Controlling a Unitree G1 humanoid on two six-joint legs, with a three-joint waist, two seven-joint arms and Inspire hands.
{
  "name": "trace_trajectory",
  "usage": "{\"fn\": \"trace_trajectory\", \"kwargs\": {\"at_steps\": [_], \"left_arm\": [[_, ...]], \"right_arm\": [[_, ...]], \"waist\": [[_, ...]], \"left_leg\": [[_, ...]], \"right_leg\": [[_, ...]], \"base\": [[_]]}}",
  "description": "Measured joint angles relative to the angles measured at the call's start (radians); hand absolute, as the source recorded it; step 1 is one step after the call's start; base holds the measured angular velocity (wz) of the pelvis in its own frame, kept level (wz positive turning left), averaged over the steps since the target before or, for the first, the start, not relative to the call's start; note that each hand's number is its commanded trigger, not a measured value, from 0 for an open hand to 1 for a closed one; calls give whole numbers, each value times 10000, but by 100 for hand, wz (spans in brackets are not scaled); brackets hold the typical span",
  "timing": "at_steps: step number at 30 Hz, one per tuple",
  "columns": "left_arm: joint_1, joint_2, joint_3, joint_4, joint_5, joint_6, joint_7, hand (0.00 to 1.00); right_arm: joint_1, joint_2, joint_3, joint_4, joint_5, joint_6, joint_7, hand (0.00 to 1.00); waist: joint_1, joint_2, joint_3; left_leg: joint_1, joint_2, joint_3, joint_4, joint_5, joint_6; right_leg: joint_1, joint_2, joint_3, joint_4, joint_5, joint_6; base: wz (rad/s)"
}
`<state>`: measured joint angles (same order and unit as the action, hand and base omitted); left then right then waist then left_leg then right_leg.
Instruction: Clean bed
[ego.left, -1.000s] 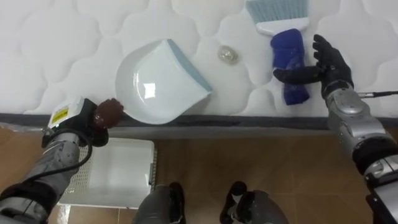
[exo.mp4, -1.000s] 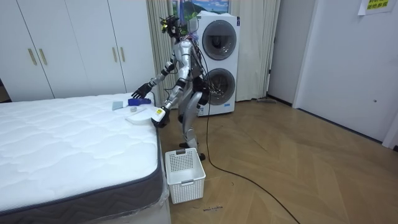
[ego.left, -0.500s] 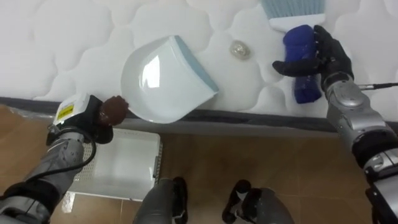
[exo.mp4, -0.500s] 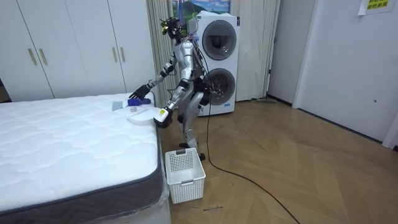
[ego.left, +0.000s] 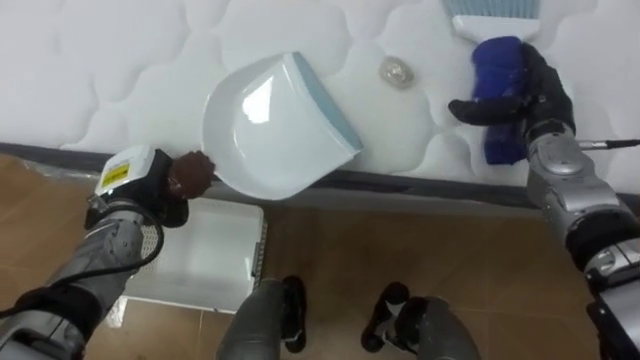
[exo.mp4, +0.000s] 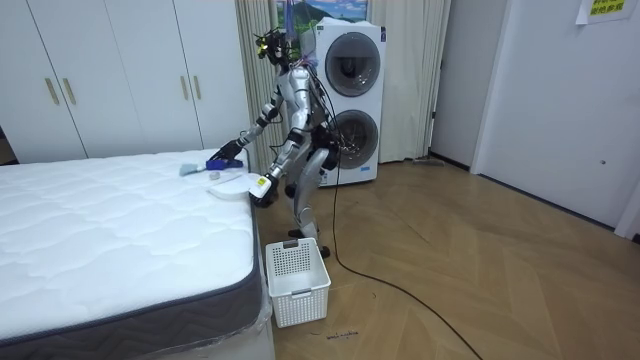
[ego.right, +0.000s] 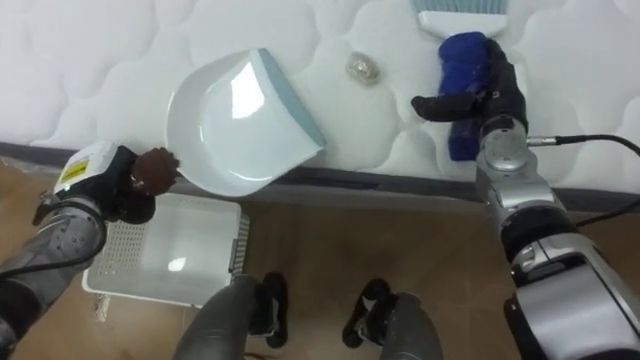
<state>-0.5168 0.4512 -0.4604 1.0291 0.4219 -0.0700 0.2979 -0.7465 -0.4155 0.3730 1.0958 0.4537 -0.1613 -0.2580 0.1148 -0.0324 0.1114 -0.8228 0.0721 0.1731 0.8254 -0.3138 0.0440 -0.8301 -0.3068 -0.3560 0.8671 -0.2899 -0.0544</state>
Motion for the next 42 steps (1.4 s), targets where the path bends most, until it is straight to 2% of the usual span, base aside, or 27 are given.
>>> {"fn": "trace_trajectory", "kwargs": {"at_steps": [5,7,16,20,27,42], "left_arm": [[-181,-53,-153,-264,-15,152,41,100],[-219,-126,-169,-264,-32,228,36,100],[-311,-152,-276,-300,-209,406,-3,100],[-461,-219,-333,-300,-362,507,-43,100],[-570,-238,-334,-380,-371,681,-307,100],[-587,-238,-336,-591,-369,937,-477,100]], "right_arm": [[-160,-74,-8,323,-279,-25,-383,100],[-233,-245,-14,464,-311,-13,-513,100],[-350,-348,-17,722,-764,-122,-674,100],[-354,-347,-13,722,-1392,-119,-813,100],[-331,-320,-8,776,-3346,-62,-1338,100],[-302,-315,297,798,-3718,119,-1684,100]], "waist": [[-3,81,3],[7,145,0],[-19,295,-35],[-31,301,-38],[-19,301,-39],[-14,291,-45]], "left_leg": [[-289,6,-95,291,-33,35],[-320,8,-92,422,-71,44],[-586,39,-123,609,-74,1],[-589,24,-150,607,-74,0],[-602,15,-226,637,-74,1],[-575,18,-245,643,-70,2]], "right_leg": [[-216,-51,-42,262,-64,-30],[-239,-55,-26,391,-102,-48],[-484,19,-31,545,-147,-141],[-467,17,-34,539,-147,-140],[-411,-3,-118,526,-143,-133],[-323,4,-171,508,-141,-128]], "base": [[6],[0],[0],[0],[0],[0]]}}
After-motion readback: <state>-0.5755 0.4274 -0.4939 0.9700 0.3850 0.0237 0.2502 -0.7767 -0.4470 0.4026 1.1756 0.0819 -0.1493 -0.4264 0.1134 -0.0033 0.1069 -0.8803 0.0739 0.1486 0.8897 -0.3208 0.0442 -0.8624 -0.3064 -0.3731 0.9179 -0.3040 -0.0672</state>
